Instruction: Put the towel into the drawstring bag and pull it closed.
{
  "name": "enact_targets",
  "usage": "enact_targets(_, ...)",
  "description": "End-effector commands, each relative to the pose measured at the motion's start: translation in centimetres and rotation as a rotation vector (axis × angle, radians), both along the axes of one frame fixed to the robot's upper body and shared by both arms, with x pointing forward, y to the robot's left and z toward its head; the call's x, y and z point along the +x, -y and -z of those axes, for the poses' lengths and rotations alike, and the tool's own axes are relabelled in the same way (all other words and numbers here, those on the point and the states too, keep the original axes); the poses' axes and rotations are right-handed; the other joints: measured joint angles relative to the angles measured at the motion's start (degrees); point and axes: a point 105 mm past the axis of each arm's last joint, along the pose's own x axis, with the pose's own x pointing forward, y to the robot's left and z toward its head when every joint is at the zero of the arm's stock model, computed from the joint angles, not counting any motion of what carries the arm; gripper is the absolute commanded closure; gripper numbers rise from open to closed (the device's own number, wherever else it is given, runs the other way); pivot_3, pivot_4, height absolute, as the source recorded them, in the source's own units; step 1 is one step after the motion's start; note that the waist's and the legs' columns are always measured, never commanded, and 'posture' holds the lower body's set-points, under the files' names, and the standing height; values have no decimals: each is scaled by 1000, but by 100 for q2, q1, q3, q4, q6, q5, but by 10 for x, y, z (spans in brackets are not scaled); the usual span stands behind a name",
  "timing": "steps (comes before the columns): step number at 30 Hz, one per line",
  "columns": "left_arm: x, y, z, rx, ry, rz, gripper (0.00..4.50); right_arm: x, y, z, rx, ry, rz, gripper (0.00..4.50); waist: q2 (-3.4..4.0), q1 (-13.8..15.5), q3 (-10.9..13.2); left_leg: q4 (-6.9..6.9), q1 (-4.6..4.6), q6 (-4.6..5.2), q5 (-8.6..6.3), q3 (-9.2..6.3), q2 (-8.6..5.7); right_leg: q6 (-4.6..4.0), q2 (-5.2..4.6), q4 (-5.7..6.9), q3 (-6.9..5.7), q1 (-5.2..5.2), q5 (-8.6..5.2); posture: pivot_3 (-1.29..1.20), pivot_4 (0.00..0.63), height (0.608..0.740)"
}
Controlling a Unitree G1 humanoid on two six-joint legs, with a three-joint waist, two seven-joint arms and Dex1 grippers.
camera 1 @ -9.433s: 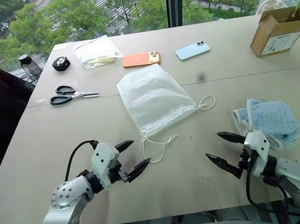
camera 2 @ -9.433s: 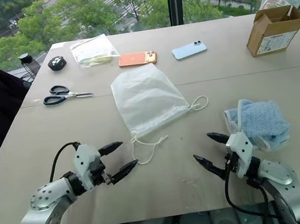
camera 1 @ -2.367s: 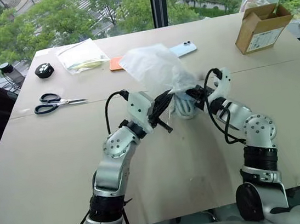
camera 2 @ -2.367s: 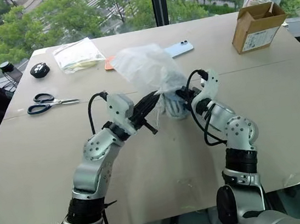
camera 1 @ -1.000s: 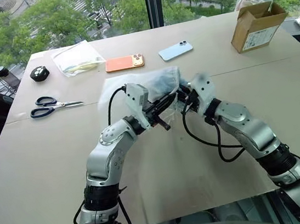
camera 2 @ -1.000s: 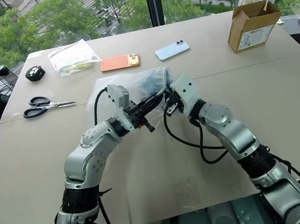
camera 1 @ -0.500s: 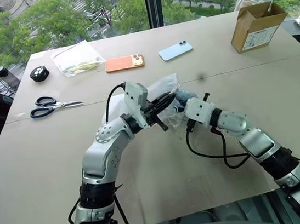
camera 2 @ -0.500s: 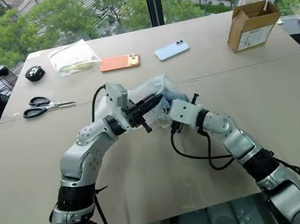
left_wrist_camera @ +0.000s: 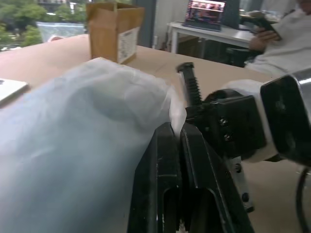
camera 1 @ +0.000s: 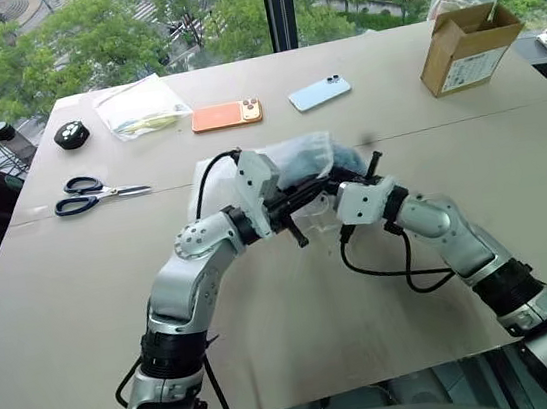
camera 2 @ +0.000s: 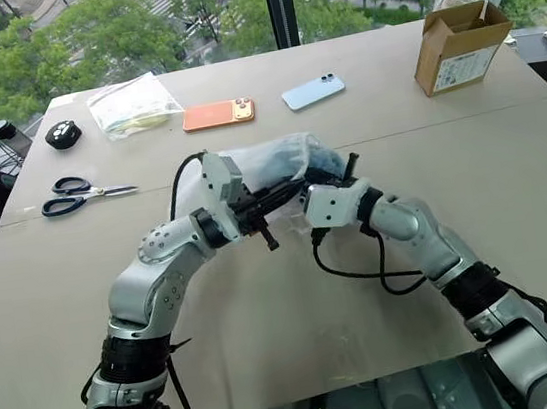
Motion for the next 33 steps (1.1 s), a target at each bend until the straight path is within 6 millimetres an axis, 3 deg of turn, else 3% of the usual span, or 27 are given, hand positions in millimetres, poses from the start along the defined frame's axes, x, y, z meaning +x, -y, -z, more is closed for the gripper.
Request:
enact_targets(1, -14, 7, -10, -6, 33, 88, 4500, -2, -8, -12, 1, 124, -44, 4471, 0, -2, 0, 0, 0, 0, 0, 0, 0, 0, 1, 0, 1, 0, 0, 0, 150, 736)
enact_targets(5, -15, 4, -9, 6, 29, 99, 4500, 3, -2, -18, 115, 79, -27, 4471, 0, -6, 0, -1, 4, -1, 1, 0, 2, -1, 6, 2, 4, 1, 1, 0, 150, 736)
enact_targets(9, -14, -5, -9, 23, 29, 96, 4500, 2, 9, -17, 554, -419, -65, 4471, -2, -14, 0, -2, 6, -4, -1, -1, 12, -4, 1, -4, 3, 8, 2, 0, 150, 736)
enact_targets(12, -15, -8, -10, 23, 25, 108, 4500, -4, 14, -17, 701, -624, -111, 4471, -1, -5, 1, -2, 6, -5, -3, -2, 14, -6, 7, -7, 2, 9, 3, 0, 150, 736)
enact_targets(17, -23, -5, -8, 18, 3, 163, 4500, -6, 13, -37, 1045, -1007, -181, 4471, 1, -13, 2, -2, 10, -5, -3, -3, 22, -18, 12, -3, 5, 8, 11, 0, 150, 736)
enact_targets(23, -25, 1, -8, -2, -11, 178, 4500, 1, 0, -23, 1338, -1466, -96, 4471, 2, -8, 2, -16, 22, -8, -5, -3, 29, -24, 11, -1, 6, 8, 14, 0, 150, 736)
enact_targets(27, -25, 2, -10, -24, -12, 169, 4500, 6, -3, -28, 1624, -1684, -108, 4471, 5, -20, 4, -21, 21, -8, -5, 0, 29, -24, 10, -5, 9, 7, 14, 0, 150, 736)
enact_targets(32, -23, 2, -11, -54, -21, 150, 4500, 19, 5, -20, 1957, -1885, 34, 4471, 7, -31, 4, -31, 32, -8, -5, 8, 28, -24, 13, -4, 18, 8, 14, 0, 150, 736)
enact_targets(33, -22, 1, -10, -53, -19, 142, 4500, 19, 6, -20, 1976, -1901, 44, 4071, 7, -37, 4, -33, 34, -8, -5, 10, 28, -24, 13, -3, 21, 8, 14, 0, 150, 736)
